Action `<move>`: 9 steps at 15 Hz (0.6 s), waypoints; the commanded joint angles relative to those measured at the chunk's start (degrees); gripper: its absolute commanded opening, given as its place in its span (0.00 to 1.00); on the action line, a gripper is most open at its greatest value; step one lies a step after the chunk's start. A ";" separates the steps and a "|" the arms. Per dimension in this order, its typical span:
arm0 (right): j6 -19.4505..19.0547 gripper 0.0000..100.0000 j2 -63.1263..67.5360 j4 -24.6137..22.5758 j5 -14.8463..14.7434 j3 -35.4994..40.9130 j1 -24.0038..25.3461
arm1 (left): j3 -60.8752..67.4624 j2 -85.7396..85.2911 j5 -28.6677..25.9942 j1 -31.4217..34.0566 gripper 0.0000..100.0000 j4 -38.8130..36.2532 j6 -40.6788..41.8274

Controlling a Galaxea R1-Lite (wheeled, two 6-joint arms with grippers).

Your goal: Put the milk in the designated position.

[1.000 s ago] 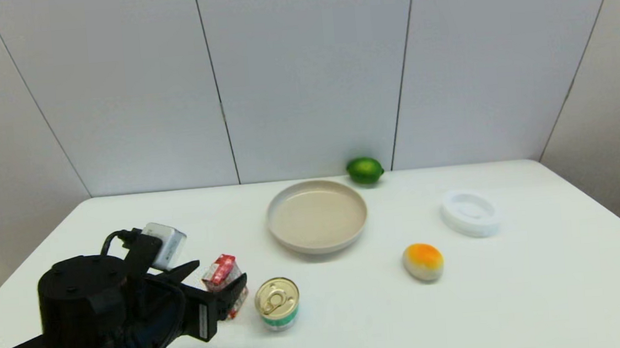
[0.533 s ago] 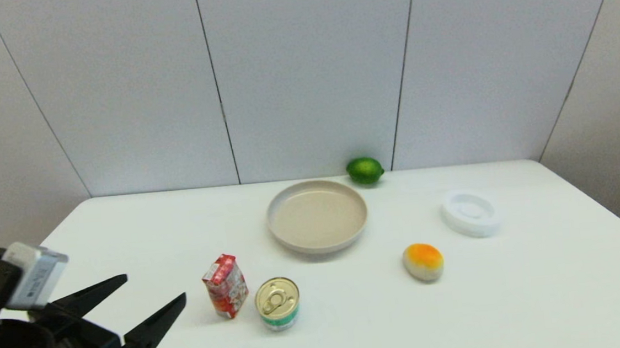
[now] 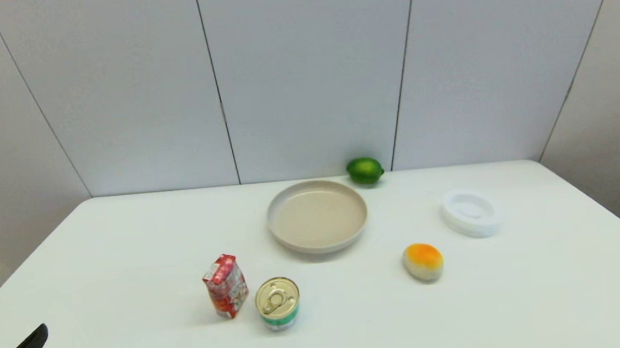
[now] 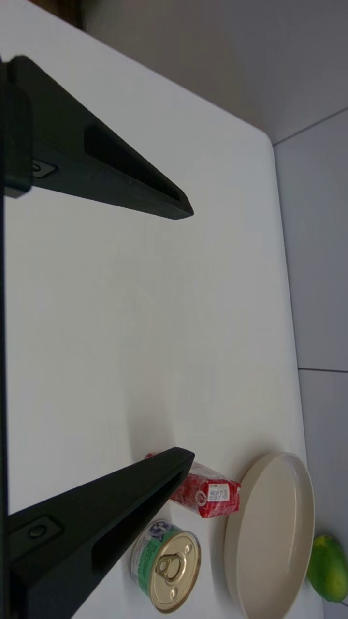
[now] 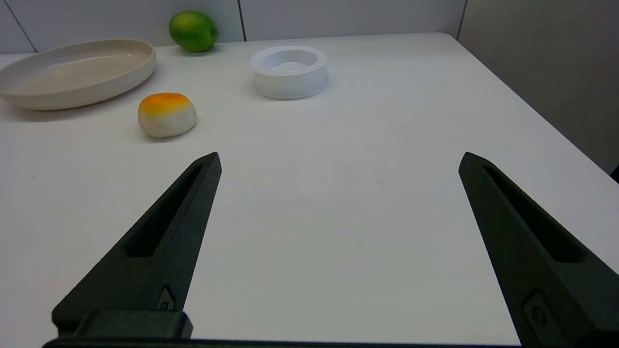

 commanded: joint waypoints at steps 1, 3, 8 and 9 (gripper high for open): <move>0.03 1.00 0.09 0.00 0.00 -0.04 0.01 | 0.80 -14.92 0.13 4.08 1.00 10.60 2.13; 0.03 1.00 0.09 0.00 0.00 -0.04 0.01 | 4.05 -14.83 0.31 4.35 1.00 7.52 1.95; 0.03 1.00 0.09 0.00 0.00 -0.04 0.01 | 5.81 -22.30 -0.31 13.66 1.00 8.57 4.94; 0.03 1.00 0.00 0.00 0.00 -0.04 0.01 | 5.81 -26.34 -0.31 13.40 1.00 12.62 5.20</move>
